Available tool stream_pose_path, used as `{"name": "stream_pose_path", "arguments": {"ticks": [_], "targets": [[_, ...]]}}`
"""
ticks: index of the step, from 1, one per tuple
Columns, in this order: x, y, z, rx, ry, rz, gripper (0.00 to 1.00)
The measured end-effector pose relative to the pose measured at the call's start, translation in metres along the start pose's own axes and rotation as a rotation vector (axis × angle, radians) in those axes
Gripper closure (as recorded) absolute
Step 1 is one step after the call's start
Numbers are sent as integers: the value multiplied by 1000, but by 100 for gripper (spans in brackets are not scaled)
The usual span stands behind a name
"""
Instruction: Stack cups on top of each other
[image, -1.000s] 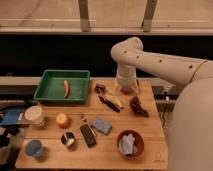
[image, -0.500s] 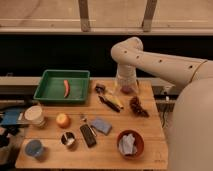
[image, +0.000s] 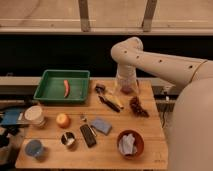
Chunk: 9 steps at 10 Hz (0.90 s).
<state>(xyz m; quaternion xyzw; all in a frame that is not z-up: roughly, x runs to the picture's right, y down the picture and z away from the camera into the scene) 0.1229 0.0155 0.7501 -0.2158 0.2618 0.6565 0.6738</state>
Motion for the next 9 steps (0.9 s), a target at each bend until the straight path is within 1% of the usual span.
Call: {"name": "stream_pose_path", "arguments": {"ticks": [6, 7, 8, 9], "targets": [[0, 0, 0, -2, -1, -2, 26], [1, 2, 0, -5, 1, -23, 26], [2, 15, -2, -10, 2, -68, 26], [1, 27, -2, -15, 1, -98, 26]]}}
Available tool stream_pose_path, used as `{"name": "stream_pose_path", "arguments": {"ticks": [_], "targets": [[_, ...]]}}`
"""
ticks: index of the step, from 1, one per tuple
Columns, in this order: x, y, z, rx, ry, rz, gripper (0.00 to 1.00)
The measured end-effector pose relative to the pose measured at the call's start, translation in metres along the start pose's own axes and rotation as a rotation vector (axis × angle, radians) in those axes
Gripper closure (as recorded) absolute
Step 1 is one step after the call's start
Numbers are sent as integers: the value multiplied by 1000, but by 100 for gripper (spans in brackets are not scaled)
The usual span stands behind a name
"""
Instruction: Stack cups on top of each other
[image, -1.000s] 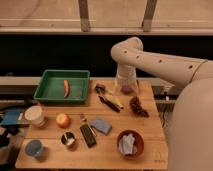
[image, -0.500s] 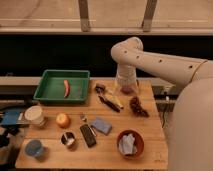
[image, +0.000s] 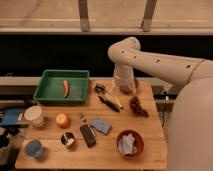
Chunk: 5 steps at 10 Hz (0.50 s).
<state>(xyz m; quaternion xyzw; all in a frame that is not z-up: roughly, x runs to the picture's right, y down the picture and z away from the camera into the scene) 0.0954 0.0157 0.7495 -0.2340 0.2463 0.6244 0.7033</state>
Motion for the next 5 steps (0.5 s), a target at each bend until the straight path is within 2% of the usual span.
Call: {"name": "stream_pose_path", "arguments": {"ticks": [1, 2, 4, 5], "targets": [[-4, 15, 0, -5, 2, -34, 26], [-11, 51, 0, -12, 6, -107, 26], [-15, 97, -2, -24, 10, -205, 26], [-12, 134, -3, -38, 14, -283, 26]]}}
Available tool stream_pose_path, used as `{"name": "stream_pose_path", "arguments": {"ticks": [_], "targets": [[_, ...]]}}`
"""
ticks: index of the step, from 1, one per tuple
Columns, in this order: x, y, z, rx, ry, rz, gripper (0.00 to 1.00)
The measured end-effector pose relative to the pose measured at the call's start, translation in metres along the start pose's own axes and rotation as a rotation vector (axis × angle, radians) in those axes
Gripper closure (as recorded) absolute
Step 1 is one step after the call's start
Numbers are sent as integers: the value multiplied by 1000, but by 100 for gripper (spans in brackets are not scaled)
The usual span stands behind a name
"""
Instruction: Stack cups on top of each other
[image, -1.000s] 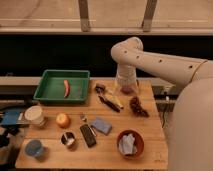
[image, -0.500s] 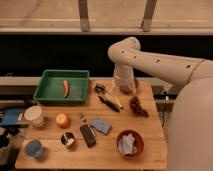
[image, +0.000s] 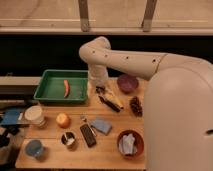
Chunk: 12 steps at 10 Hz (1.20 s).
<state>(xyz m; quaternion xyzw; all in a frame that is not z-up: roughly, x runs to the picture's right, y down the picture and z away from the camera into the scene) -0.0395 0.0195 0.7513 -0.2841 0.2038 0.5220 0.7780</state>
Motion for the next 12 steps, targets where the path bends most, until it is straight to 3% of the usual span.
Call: {"name": "stream_pose_path", "arguments": {"ticks": [2, 9, 12], "targets": [[5, 58, -5, -28, 4, -109, 26], [10, 64, 0, -26, 17, -141, 26], [39, 101, 26, -61, 57, -197, 26]]}}
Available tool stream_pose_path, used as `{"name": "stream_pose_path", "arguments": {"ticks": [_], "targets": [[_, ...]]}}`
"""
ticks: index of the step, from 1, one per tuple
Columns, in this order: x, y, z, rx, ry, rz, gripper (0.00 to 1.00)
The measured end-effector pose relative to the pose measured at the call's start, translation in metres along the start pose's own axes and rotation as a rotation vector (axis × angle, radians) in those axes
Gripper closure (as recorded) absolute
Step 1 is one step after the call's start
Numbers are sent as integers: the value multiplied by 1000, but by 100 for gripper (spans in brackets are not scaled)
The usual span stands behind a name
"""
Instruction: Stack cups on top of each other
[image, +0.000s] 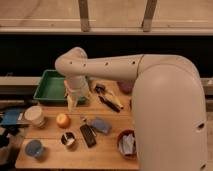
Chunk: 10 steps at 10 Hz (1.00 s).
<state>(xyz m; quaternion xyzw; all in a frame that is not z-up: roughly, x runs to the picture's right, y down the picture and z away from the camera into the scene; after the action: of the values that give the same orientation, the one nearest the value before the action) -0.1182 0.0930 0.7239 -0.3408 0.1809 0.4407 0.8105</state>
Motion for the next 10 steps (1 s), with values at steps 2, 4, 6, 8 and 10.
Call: {"name": "stream_pose_path", "arguments": {"ticks": [2, 4, 6, 8, 10], "targets": [[24, 33, 25, -47, 24, -14, 26], [44, 48, 45, -90, 39, -17, 26], [46, 53, 47, -99, 39, -21, 26], [46, 52, 48, -100, 38, -19, 26], [46, 53, 50, -98, 51, -21, 26]]}}
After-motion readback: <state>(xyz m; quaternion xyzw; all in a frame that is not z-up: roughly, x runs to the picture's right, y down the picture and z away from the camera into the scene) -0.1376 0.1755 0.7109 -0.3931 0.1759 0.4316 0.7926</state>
